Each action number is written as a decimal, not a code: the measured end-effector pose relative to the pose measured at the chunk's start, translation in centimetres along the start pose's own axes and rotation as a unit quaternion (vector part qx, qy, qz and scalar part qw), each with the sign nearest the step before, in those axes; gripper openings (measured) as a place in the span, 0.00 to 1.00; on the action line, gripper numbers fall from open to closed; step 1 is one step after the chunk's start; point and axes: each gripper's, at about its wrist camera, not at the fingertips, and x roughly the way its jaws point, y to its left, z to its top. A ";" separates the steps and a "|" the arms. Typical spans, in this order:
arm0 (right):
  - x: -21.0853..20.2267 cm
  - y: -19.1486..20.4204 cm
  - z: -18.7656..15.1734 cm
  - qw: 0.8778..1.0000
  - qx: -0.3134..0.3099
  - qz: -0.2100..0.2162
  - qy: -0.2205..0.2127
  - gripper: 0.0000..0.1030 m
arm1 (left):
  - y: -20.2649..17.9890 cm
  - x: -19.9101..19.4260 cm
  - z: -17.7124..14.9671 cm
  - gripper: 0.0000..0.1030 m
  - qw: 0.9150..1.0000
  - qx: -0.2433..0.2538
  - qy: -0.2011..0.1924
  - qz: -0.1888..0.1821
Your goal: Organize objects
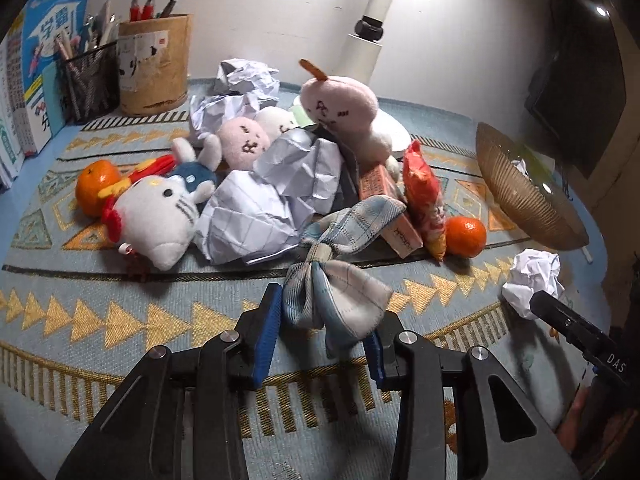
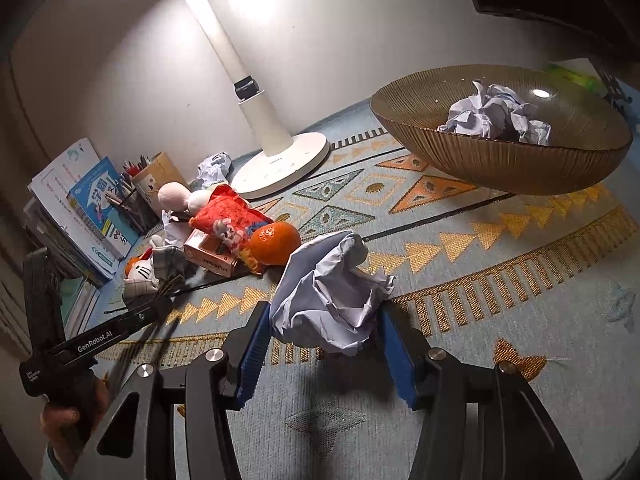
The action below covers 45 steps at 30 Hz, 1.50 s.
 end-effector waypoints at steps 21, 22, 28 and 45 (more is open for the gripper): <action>-11.2 -5.0 4.8 0.988 0.058 -0.005 -0.140 0.51 | -17.3 -3.6 5.8 0.10 0.975 0.099 -0.075 -0.185; -12.0 -5.6 5.9 0.986 0.061 -0.023 -0.152 0.51 | -18.8 -3.0 6.6 0.10 0.973 0.108 -0.077 -0.190; -10.4 -9.4 11.5 0.982 0.057 -0.114 -0.142 0.98 | -22.5 0.7 8.7 0.54 0.979 0.120 -0.087 -0.143; -0.3 5.9 2.4 0.958 -0.207 -0.197 -0.023 0.98 | -1.9 -5.9 -2.3 0.99 0.994 0.005 -0.105 -0.011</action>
